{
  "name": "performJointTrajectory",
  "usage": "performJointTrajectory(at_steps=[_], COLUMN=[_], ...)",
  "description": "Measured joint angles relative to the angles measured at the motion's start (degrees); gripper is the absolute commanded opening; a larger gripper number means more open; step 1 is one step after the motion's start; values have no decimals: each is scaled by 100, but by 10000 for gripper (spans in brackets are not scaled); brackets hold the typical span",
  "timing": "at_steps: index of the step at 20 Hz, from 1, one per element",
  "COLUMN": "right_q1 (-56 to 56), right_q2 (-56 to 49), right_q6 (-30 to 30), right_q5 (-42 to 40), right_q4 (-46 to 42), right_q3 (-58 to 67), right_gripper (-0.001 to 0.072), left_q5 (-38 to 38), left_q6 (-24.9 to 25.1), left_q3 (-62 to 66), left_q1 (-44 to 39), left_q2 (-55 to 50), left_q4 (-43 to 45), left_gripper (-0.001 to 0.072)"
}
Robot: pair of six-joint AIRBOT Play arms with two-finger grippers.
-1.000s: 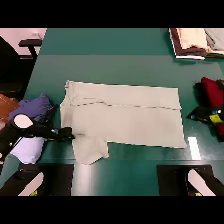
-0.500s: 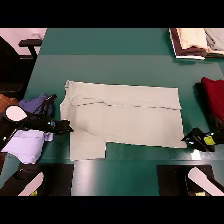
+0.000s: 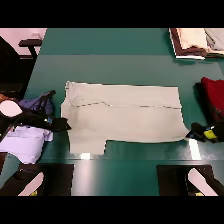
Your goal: Fold the shirts.
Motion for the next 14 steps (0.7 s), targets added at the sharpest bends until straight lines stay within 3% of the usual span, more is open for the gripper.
performJointTrajectory(at_steps=[5,14], right_q1=[450,1484], right_q2=[-192,-2826], right_q6=[142,481], right_q5=[-31,-678], right_q4=[68,116], right_q3=[1163,3768], right_gripper=[13,14], left_q5=[330,1941], left_q6=[74,431], left_q3=[1023,2739], left_q1=[-2,-2], left_q2=[-448,-2721], left_q4=[114,330], left_gripper=[20,21])
